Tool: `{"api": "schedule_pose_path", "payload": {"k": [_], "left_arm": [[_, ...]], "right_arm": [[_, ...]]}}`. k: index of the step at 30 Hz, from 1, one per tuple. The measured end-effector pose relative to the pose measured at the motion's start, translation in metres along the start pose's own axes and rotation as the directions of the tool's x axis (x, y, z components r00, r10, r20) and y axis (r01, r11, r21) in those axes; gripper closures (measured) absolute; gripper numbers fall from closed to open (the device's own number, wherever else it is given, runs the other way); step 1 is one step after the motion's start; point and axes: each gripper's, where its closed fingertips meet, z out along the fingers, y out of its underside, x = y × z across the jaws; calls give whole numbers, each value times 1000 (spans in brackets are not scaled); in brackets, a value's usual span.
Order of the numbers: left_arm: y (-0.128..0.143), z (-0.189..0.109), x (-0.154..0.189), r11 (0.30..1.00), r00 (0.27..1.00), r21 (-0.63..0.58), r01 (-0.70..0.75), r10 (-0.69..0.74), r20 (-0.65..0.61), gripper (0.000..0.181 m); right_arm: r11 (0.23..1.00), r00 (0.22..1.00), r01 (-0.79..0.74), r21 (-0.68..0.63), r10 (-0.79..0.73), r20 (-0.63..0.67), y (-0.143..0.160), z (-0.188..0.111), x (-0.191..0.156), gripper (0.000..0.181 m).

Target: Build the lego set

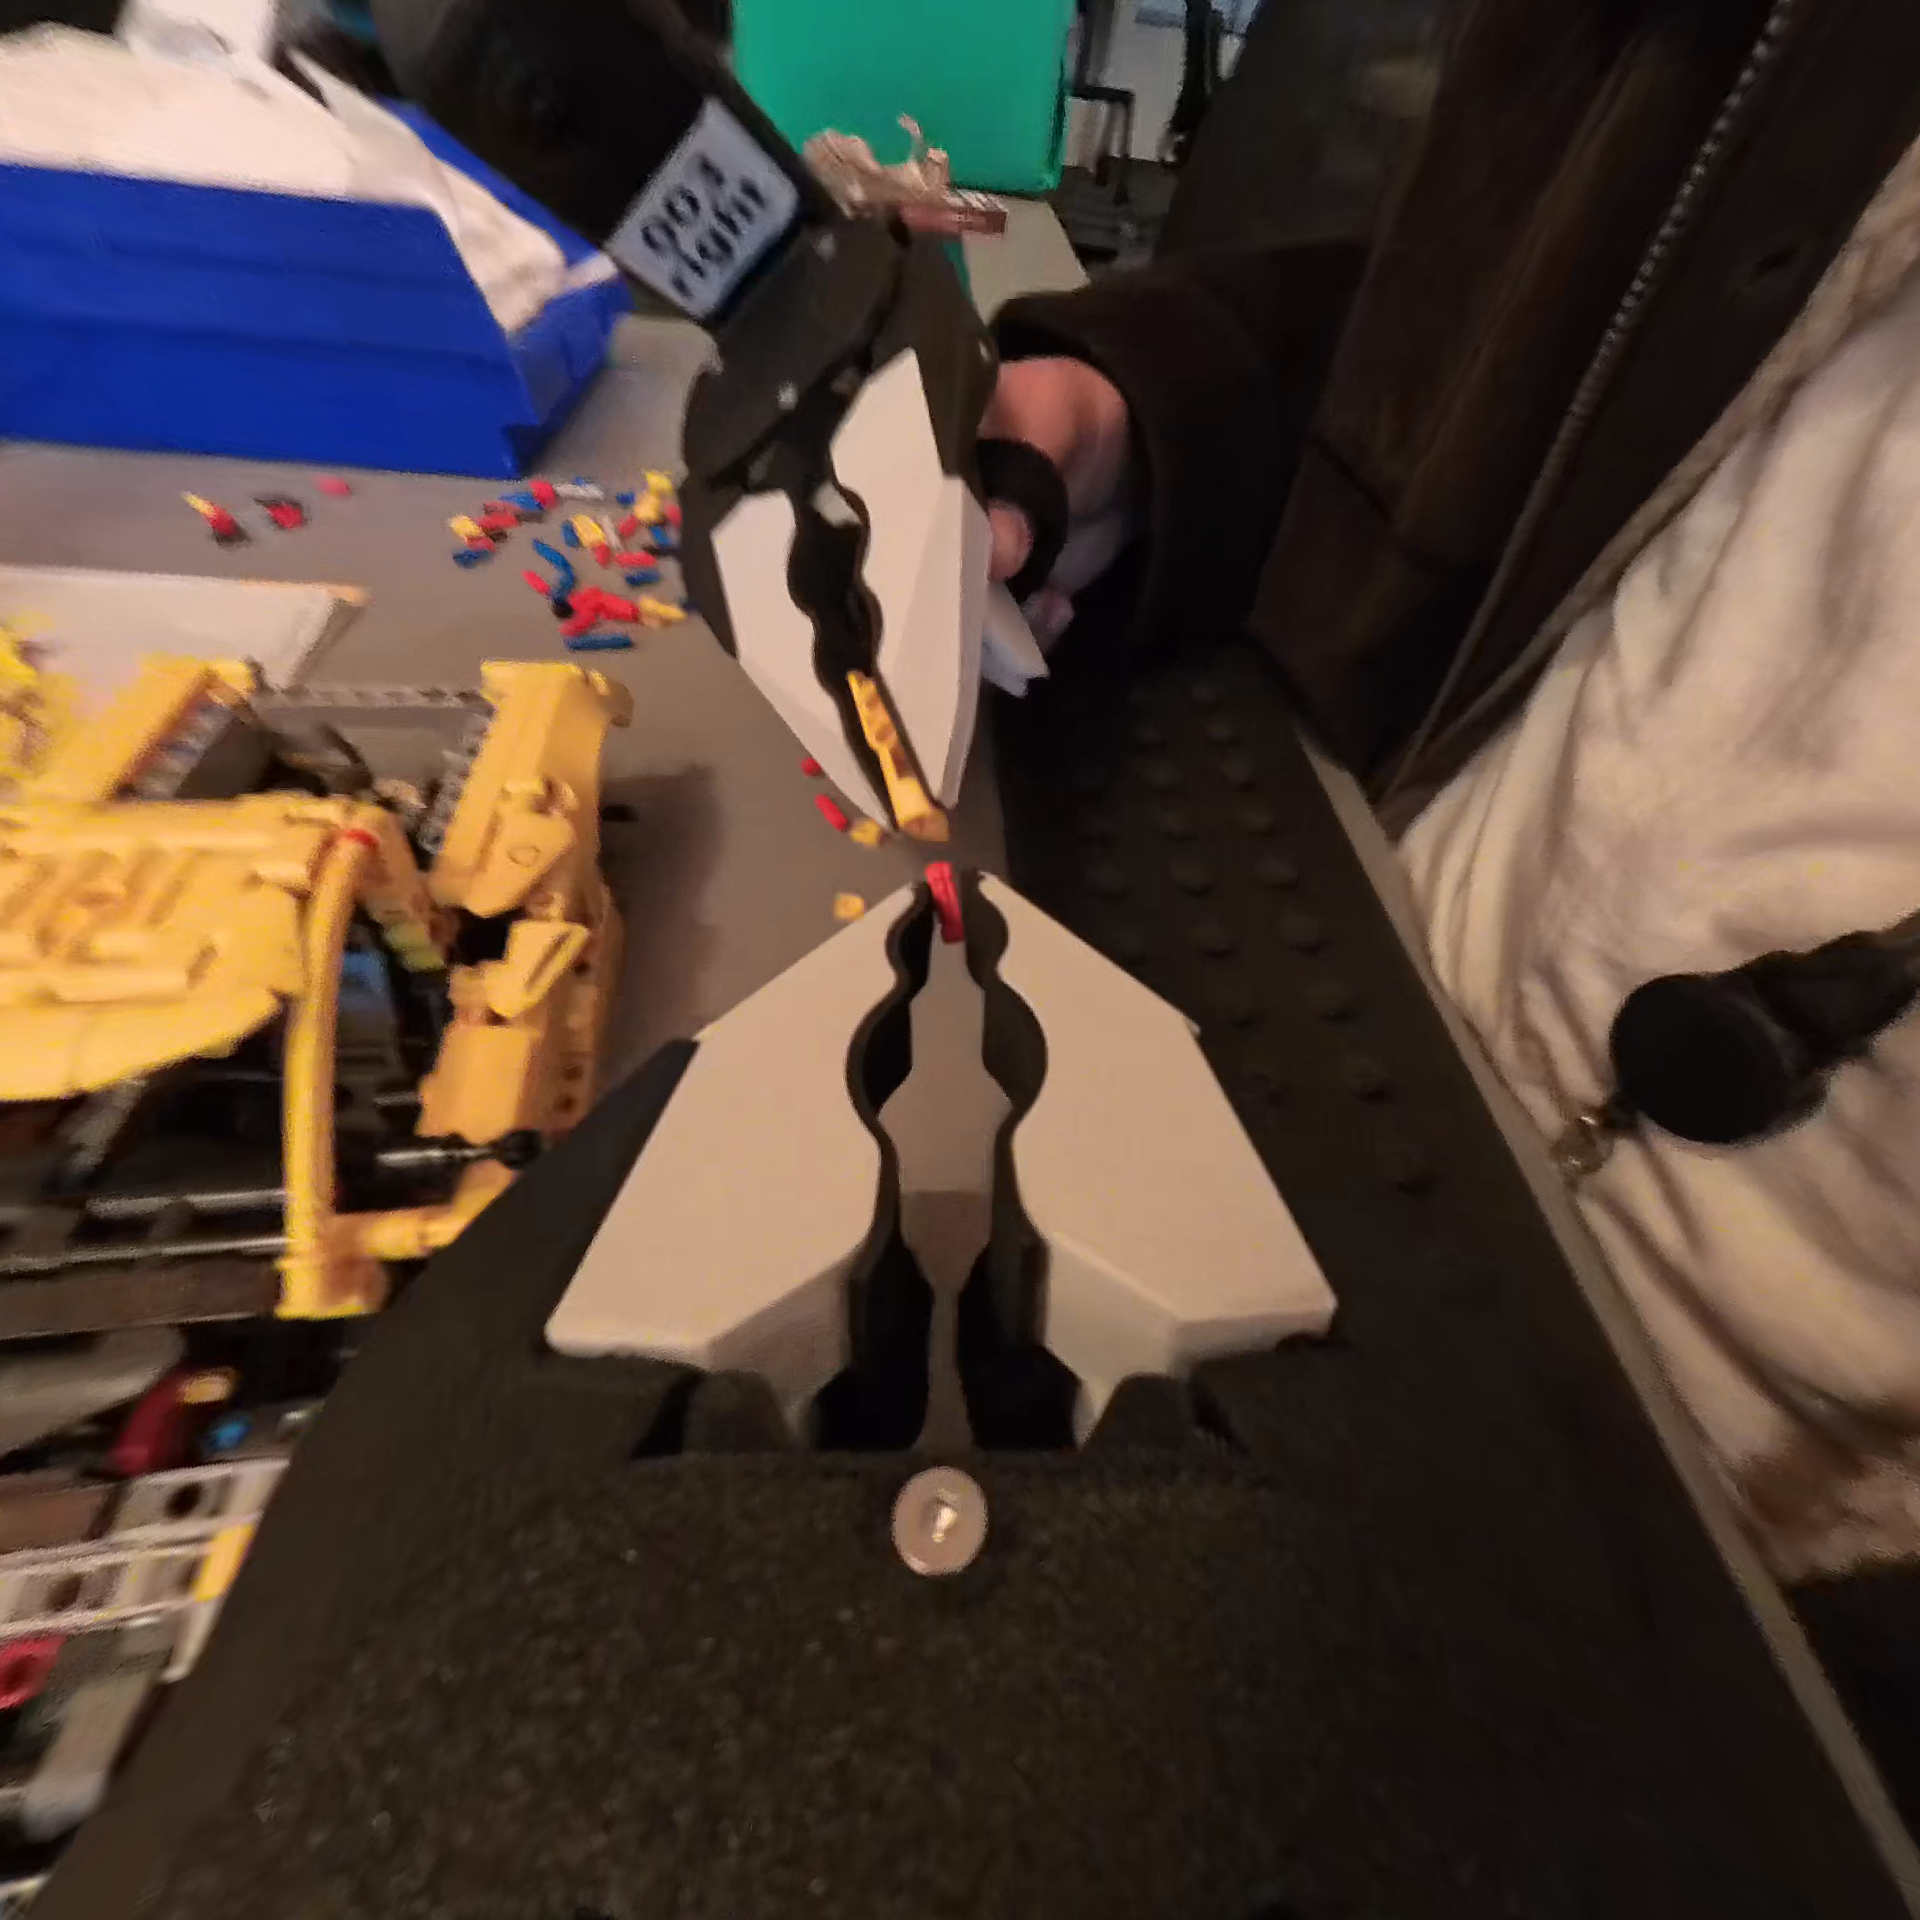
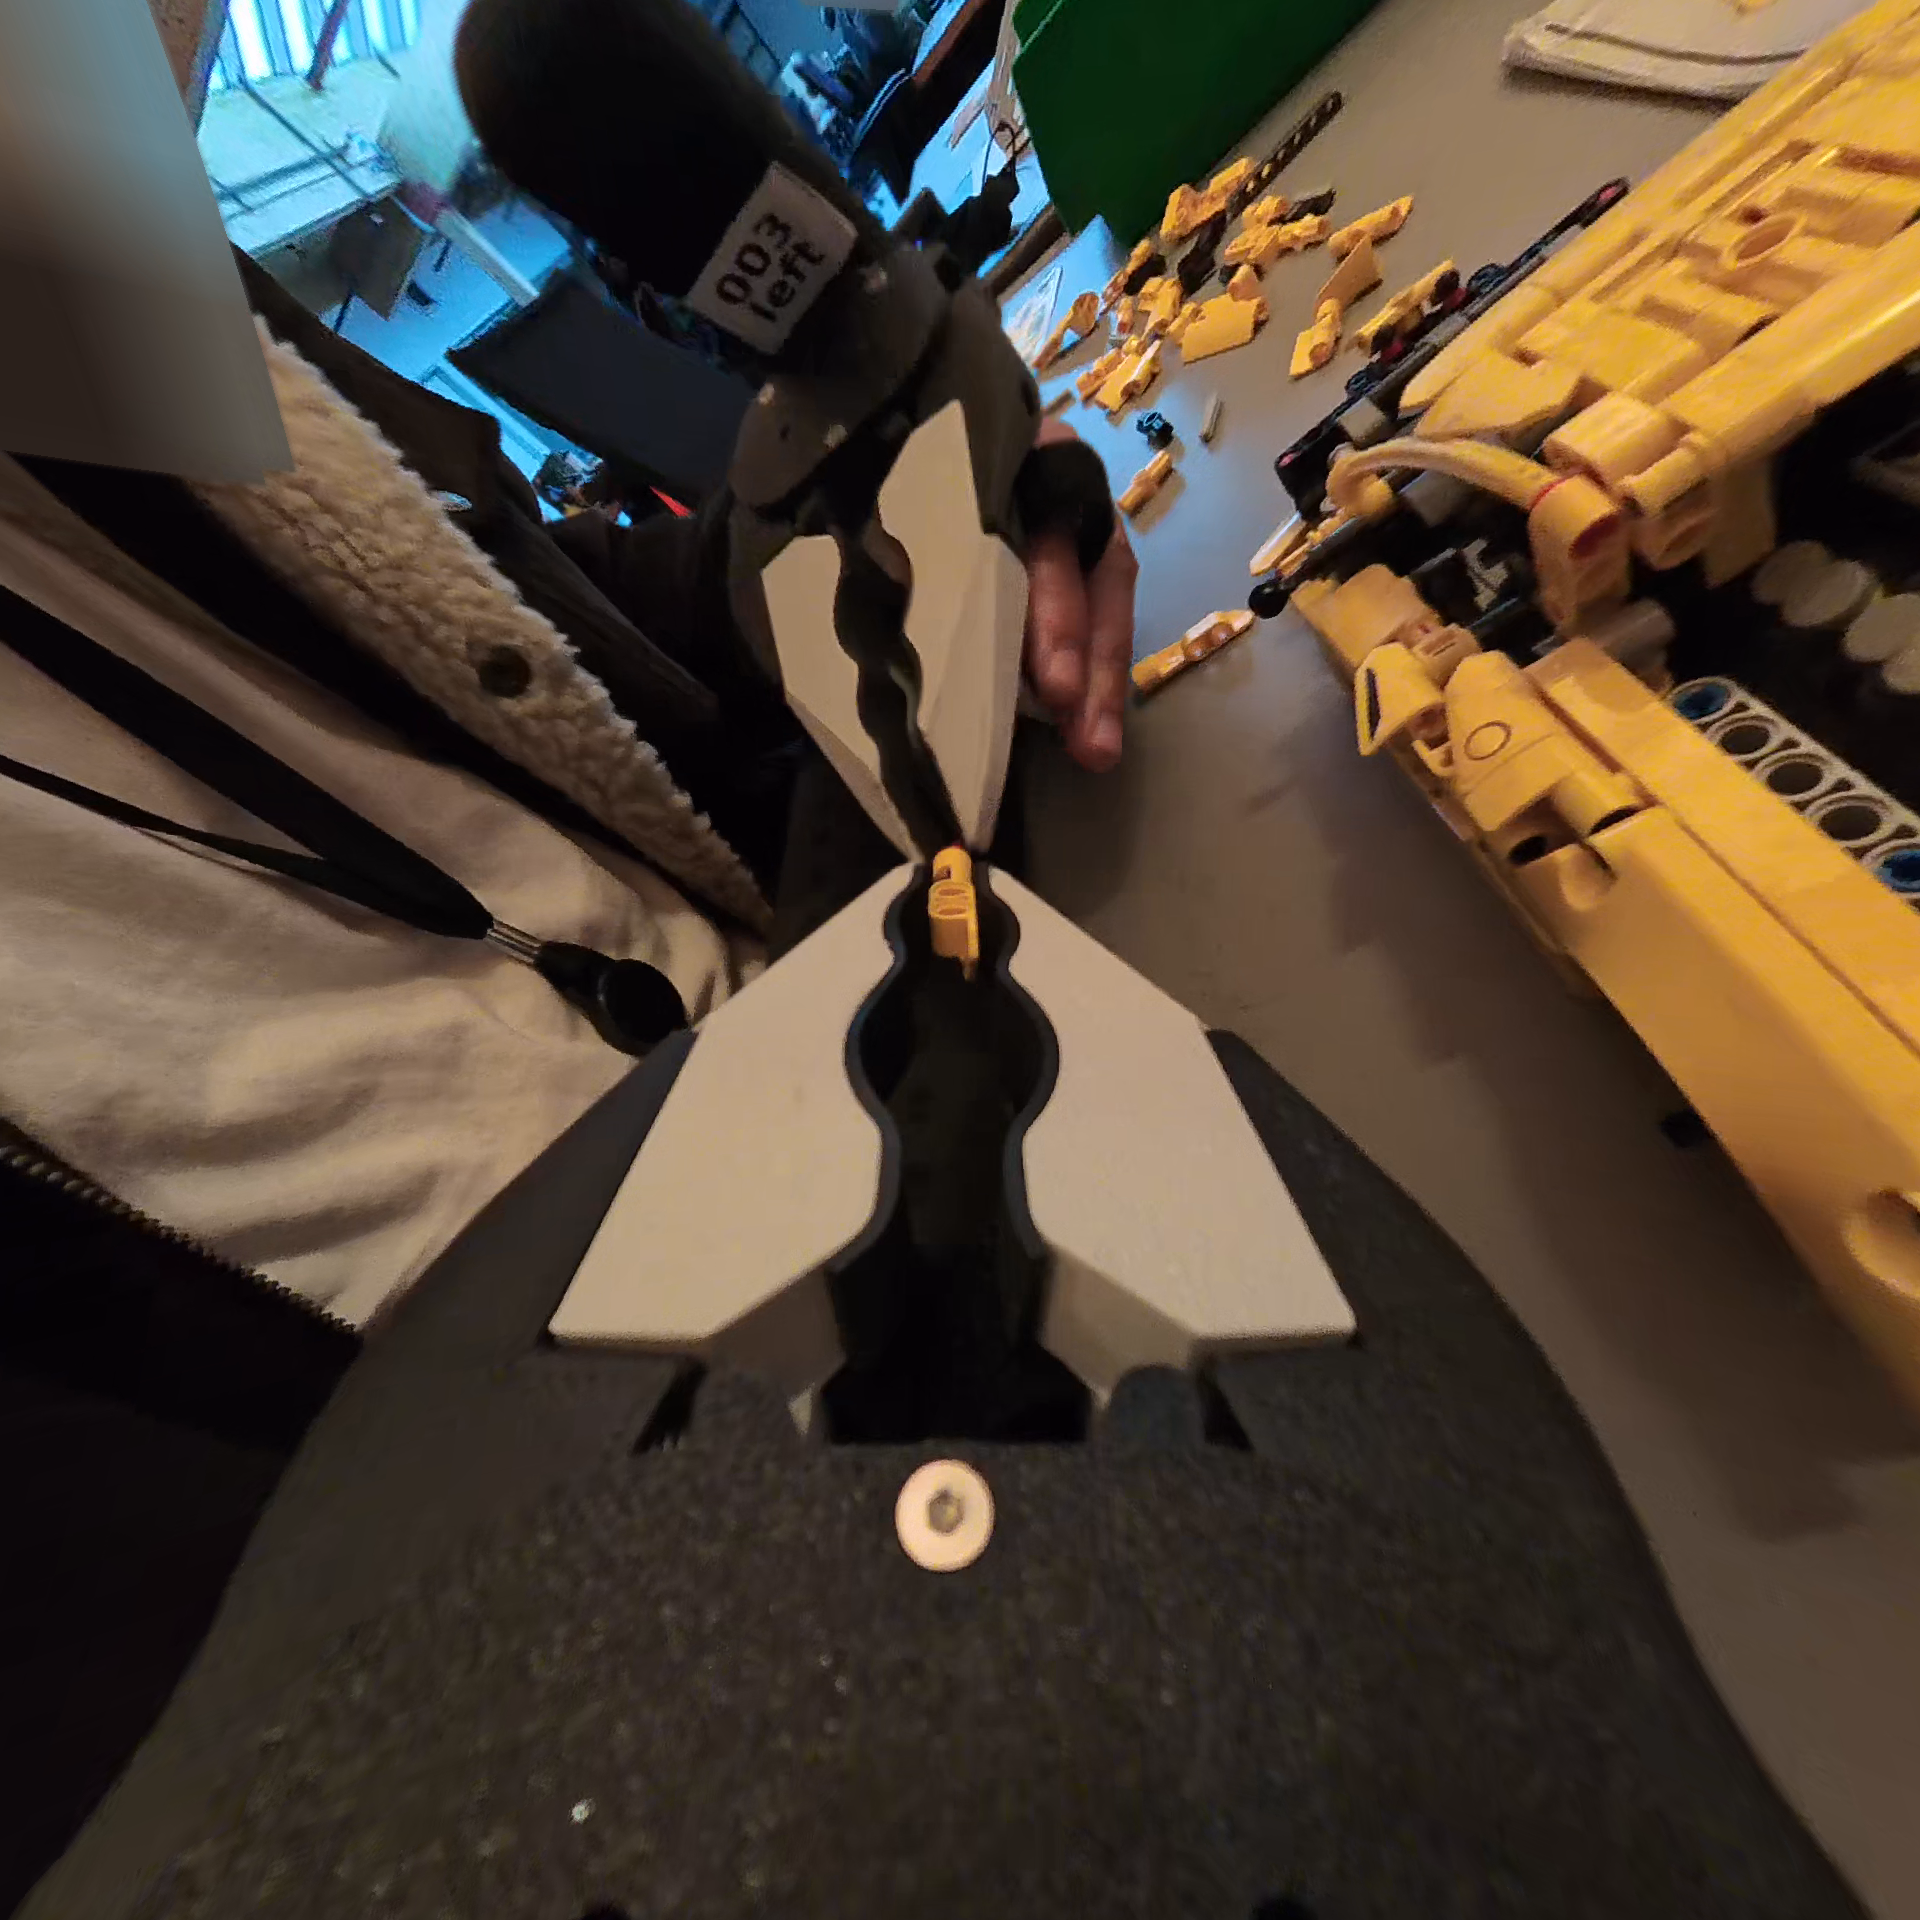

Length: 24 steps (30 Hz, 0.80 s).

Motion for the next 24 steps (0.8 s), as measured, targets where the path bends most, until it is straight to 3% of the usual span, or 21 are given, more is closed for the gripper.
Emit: {"api": "schedule_pose_path", "payload": {"k": [3, 7, 10, 14, 19, 24], "left_arm": [[7, 5, -1, 999, 1000, -49, -1, 2, 15, 167], [10, 5, -3, 998, 999, -65, -17, 19, 32, 181], [13, 4, -6, 997, 999, -81, -15, 19, 49, 181], [22, 5, -6, 990, 998, -142, -26, 33, 47, 177], [28, 16, -5, 977, 996, -199, -76, 85, 37, 170], [36, 41, -5, 939, 995, -328, -100, 98, -23, 162]], "right_arm": [[1000, 1000, -10, 0, 10, 2, 3, 2, -1, 175], [1000, 1000, 3, -18, -4, -27, 5, 2, 3, 175], [999, 995, 19, -40, -23, -101, 7, -5, 13, 174], [997, 960, 47, -68, -64, -271, 9, -33, 31, 175], [998, 921, 44, -48, -59, -385, 20, -68, 32, 175], [997, 911, 70, -15, -70, -406, 35, -75, 25, 175]]}}
